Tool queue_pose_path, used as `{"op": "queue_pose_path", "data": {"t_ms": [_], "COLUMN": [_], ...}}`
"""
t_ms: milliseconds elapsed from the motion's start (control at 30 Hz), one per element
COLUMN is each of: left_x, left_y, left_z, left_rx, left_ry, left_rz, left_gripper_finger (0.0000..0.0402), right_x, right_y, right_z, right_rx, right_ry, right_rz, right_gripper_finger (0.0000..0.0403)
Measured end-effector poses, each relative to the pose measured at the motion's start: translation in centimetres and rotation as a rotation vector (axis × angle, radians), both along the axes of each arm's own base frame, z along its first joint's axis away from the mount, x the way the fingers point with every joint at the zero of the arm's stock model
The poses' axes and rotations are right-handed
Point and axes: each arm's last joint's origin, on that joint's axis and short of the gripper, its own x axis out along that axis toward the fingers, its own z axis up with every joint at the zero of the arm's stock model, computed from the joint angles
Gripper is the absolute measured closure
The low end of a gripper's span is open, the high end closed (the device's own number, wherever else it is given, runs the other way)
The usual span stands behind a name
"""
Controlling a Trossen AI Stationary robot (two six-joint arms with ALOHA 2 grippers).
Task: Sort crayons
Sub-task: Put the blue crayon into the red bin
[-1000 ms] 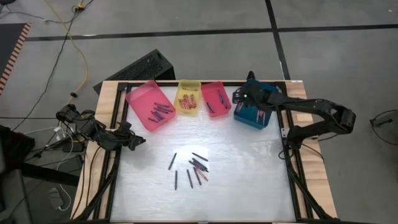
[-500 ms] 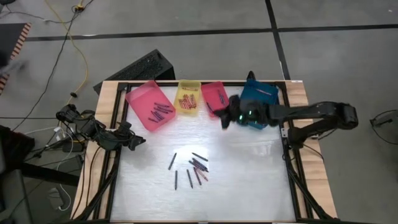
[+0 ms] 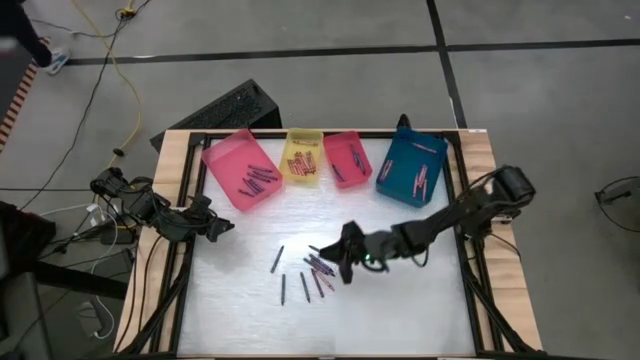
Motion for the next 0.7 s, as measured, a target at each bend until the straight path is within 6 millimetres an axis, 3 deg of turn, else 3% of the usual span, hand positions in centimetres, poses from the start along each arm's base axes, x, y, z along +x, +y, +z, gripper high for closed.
{"op": "queue_pose_path", "data": {"t_ms": [200, 367, 533, 700], "left_x": [0.0, 0.0, 0.0, 0.0], "left_y": [0.0, 0.0, 0.0, 0.0], "left_z": [0.0, 0.0, 0.0, 0.0], "left_rx": [0.0, 0.0, 0.0, 0.0], "left_ry": [0.0, 0.0, 0.0, 0.0], "left_rz": [0.0, 0.0, 0.0, 0.0], "left_gripper_finger": [0.0236, 0.0236, 0.0236, 0.0236], "right_x": [2.2, 3.6, 4.2, 4.2], "right_y": [2.9, 4.3, 4.4, 3.7], "right_z": [-0.8, -1.7, -2.0, -2.2], "right_rx": [-0.041, -0.154, -0.313, -0.369], "right_ry": [0.051, 0.223, 0.403, 0.477], "right_rz": [0.004, -0.05, -0.147, -0.181], "right_gripper_finger": [0.0326, 0.0326, 0.0326, 0.0326]}}
